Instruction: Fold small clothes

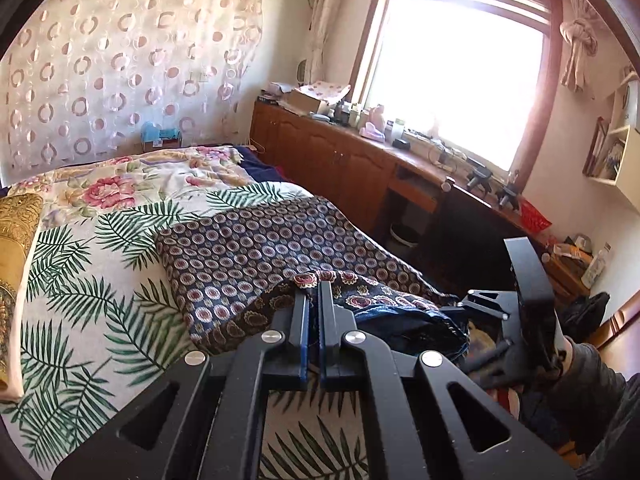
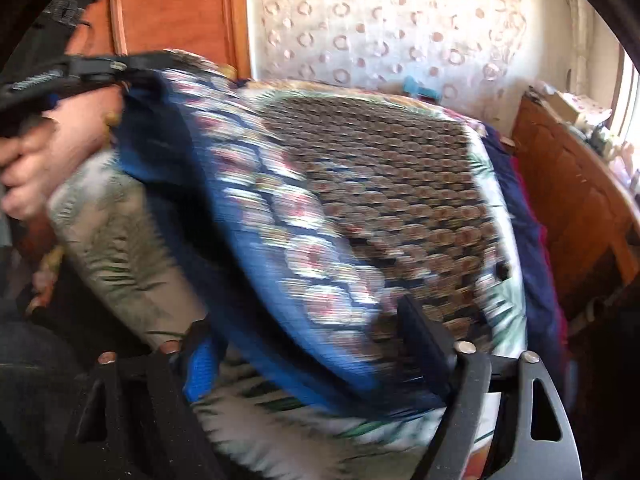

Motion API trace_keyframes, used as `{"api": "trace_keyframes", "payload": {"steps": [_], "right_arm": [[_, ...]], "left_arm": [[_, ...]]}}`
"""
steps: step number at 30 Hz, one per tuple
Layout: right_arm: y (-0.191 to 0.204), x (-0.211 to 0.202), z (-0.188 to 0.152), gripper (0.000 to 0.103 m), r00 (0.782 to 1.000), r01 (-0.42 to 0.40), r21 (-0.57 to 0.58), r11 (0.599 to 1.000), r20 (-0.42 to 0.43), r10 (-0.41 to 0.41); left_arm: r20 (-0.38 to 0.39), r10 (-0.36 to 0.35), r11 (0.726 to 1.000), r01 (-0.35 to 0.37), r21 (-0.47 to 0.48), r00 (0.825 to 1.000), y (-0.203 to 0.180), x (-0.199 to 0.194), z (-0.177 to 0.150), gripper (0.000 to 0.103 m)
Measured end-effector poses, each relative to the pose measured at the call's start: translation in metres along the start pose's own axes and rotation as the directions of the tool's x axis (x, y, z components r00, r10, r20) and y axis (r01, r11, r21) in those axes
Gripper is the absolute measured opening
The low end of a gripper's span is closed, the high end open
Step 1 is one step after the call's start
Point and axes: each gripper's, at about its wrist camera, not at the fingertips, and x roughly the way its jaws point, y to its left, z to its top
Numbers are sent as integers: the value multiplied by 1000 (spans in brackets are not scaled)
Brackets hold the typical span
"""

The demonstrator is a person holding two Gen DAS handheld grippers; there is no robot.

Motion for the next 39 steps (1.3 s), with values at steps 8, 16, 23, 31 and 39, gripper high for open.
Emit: {"api": "trace_keyframes", "payload": {"steps": [8,16,23,31,39], "right_arm": [[-27,-1,61,6,997,34,-48,998,73,-31],[-36,9,96,5,983,8,-19,1000,181,-4],[-52,45,126,5,981,-14,-34,999,190,21],[-67,87,151,5,989,-49,-35,998,140,53],[-80,117,171,5,993,-73,-26,997,92,75]], "left_arm": [[40,66,998,-66,-3,997,24,12,16,4],[21,113,993,-113,-28,993,54,27,27,4],[1,144,988,-144,-54,990,79,47,41,4],[-60,154,984,-159,-77,986,103,70,48,4],[-93,145,987,-151,-61,985,111,81,53,34]]}}
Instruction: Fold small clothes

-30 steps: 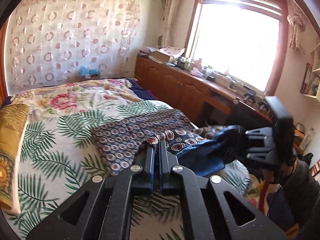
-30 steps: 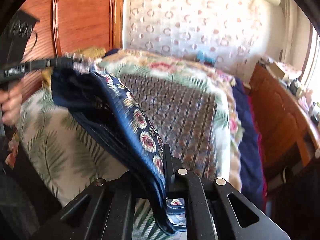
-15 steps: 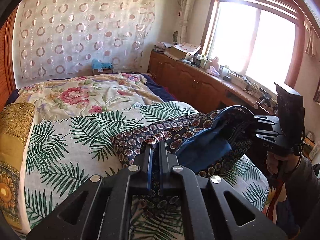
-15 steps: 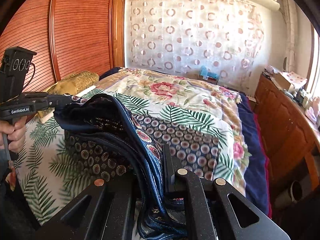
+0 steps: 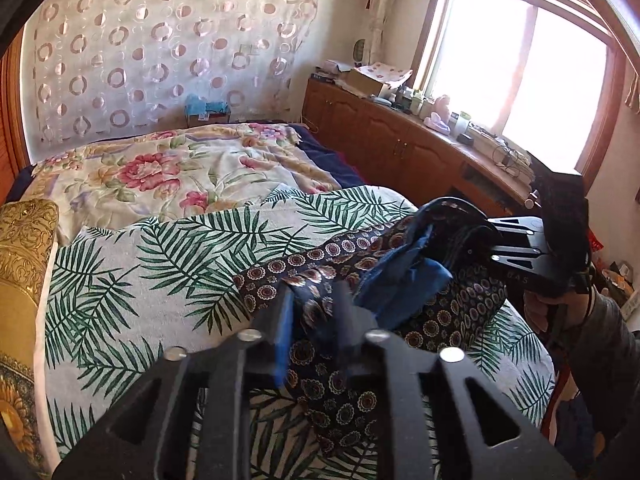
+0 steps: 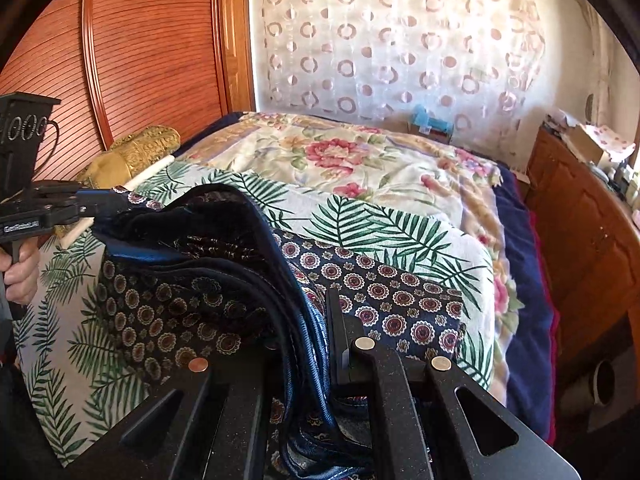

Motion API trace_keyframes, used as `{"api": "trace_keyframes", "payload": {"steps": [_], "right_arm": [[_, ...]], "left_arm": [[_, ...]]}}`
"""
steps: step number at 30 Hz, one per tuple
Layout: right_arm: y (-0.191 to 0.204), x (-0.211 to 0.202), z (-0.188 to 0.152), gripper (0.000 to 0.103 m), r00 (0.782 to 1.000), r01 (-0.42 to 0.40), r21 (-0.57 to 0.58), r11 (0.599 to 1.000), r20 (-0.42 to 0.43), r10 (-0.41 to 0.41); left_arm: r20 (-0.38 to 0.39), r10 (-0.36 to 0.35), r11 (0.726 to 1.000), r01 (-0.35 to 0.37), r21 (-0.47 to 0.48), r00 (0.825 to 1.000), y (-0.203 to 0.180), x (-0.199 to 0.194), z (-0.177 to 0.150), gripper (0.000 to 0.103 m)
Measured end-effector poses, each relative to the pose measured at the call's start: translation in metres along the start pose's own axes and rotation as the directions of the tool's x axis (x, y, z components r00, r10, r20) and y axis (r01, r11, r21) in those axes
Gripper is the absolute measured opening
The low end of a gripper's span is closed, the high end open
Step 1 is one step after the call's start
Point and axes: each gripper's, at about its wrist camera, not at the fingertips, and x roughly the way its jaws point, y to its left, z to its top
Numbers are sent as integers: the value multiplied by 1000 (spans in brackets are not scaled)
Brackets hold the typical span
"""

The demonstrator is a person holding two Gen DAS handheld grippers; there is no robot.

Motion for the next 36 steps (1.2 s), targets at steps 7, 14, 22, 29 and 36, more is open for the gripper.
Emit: {"api": "trace_keyframes", "payload": {"steps": [7,14,22,29,36], "right_arm": [[-3,14,19,6,1000,4,5,1000,-16,-4],[-8,19,42,49,998,62,1,998,2,-62],[-31,-9,56,56,975,206,87,975,68,-212],[-38,-27,17,64,984,177,159,971,5,-180],[-53,-2,-18,64,978,185,231,955,-142,-156]], "left_arm": [[-12,-4,1000,4,-26,1000,14,5,1,79],[-103,28,998,-34,-56,994,25,38,-9,79],[-155,43,996,-54,-66,987,25,57,-20,79],[-164,57,996,-68,-58,985,26,65,-18,79],[-178,45,996,-59,-72,983,31,73,-15,79]]}}
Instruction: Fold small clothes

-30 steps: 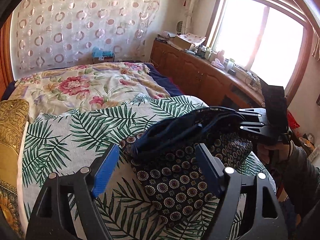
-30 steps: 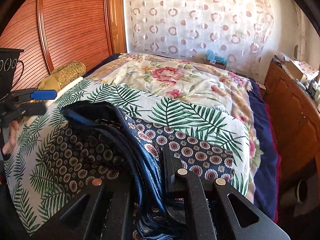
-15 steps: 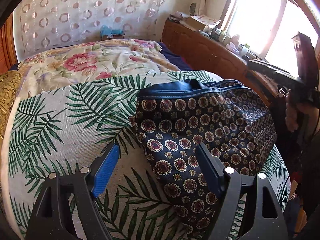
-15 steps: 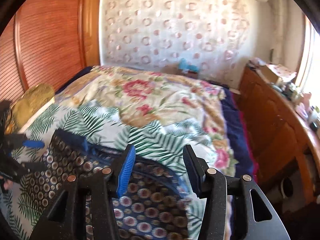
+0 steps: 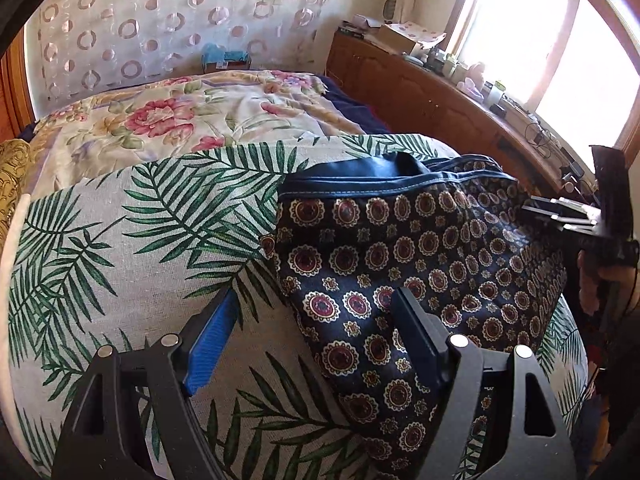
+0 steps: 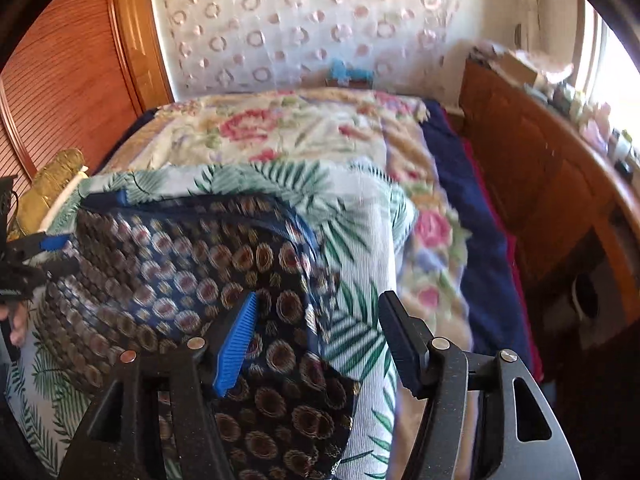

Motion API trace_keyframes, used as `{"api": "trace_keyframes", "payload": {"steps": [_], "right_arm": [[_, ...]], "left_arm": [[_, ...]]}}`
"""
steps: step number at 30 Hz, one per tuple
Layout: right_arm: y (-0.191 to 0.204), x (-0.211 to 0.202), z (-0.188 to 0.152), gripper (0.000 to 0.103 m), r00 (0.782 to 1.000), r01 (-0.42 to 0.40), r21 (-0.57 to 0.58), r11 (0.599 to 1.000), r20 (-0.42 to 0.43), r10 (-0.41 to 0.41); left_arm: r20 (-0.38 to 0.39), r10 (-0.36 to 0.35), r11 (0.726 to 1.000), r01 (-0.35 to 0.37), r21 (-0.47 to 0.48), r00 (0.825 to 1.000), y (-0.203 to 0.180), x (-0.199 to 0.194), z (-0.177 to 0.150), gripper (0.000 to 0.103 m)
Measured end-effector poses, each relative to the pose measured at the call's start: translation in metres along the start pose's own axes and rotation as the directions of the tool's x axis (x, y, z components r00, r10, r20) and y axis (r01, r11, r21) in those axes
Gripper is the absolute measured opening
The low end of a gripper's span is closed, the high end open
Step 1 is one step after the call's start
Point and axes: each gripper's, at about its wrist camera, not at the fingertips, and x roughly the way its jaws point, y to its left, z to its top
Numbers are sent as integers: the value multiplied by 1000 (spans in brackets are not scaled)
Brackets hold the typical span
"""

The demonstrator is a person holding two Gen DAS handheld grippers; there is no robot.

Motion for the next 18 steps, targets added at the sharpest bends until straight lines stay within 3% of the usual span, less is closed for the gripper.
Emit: {"api": "trace_keyframes", "payload": {"steps": [14,16,18], "right_arm": [[-8,29,-3,64,994,-109,44,993,-8,110],[-6,32,-4,61,993,-115,28,993,-9,116],[-5,32,-4,49,992,-128,15,992,-8,129]], "left_arm": [[-11,-8,1000,7,-22,1000,4,5,1,78],[-10,-8,1000,8,-21,1000,3,5,1,72],[-14,-6,1000,6,-18,1000,2,5,2,61]]}}
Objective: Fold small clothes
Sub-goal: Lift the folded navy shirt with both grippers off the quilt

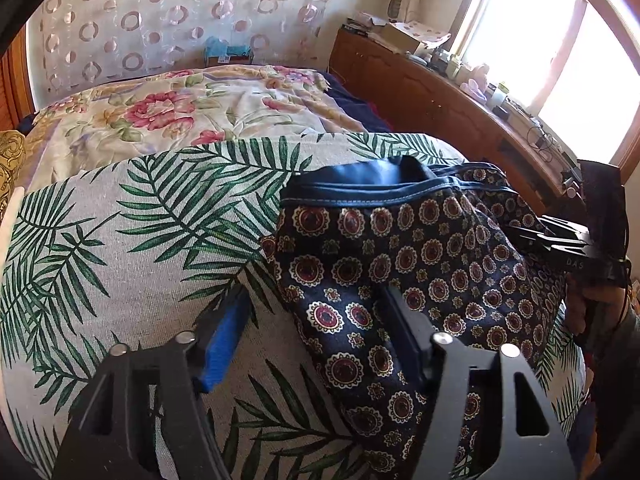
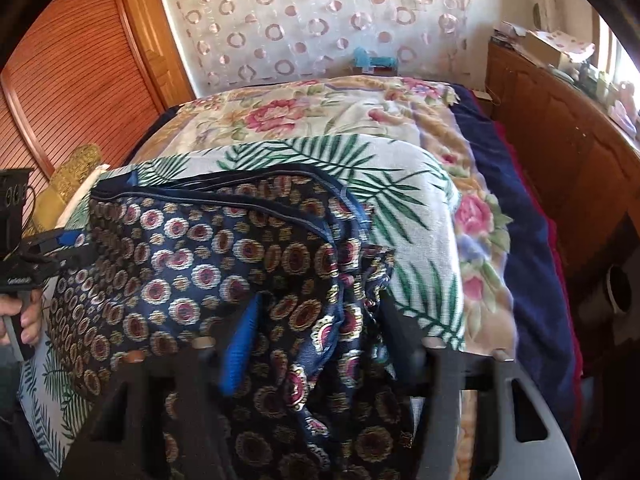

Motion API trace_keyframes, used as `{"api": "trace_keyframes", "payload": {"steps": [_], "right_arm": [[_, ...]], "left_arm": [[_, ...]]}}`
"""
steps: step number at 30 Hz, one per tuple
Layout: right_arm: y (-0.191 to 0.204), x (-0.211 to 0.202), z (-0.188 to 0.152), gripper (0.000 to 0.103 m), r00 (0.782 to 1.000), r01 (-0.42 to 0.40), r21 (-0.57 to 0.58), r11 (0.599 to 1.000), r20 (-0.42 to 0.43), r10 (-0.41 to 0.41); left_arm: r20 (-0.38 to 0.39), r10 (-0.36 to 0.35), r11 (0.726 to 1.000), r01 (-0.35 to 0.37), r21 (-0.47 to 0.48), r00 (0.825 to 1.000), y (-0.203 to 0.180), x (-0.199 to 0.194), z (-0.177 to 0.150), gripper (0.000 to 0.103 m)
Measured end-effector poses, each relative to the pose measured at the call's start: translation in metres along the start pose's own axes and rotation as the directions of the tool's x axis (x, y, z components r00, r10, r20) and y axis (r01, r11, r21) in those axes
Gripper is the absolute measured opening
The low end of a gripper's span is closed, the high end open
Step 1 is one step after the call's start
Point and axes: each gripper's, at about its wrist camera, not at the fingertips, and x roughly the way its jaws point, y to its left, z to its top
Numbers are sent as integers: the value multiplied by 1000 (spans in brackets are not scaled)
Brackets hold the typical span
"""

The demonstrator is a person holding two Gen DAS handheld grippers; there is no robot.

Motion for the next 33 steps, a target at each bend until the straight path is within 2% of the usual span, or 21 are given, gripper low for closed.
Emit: {"api": "trace_keyframes", "payload": {"steps": [1,2,4,5,7,9,11,12,15,21,33], "right_arm": [[-1,-2,-1,43,1000,-4,-2,1000,1,4],[-1,-2,-2,41,1000,-7,-4,1000,3,7],[-1,-3,-4,24,1000,-23,-4,1000,8,23],[-3,-3,-5,20,999,-45,1,999,8,45],[-3,-4,-6,16,999,-45,1,999,13,45],[-3,-6,-7,14,999,-33,-7,999,22,33],[-2,-9,-7,13,999,-25,-6,1000,39,25],[1,-12,-8,12,998,-21,-7,1000,53,21],[6,-23,-11,11,994,-12,-4,1000,104,13],[17,-46,-12,11,985,9,-28,1000,173,-4],[70,-76,-1,10,956,17,-174,985,292,35]], "left_arm": [[-1,-4,1000,4,3,1000,0,0,0,59],[0,-6,1000,6,3,1000,0,1,1,58],[3,-11,1000,11,2,1000,0,2,2,52],[4,-15,1000,15,2,1000,1,3,4,49],[3,-40,999,40,-4,999,1,5,5,41],[1,-79,997,79,-24,997,3,7,6,29],[2,-100,994,100,-36,995,5,7,7,10],[5,-105,994,105,-37,995,4,5,7,8],[53,-95,995,95,-7,994,-5,-11,7,6],[145,-118,993,117,14,982,-15,-53,6,6],[298,-77,997,80,3,951,7,-126,-15,5]]}}
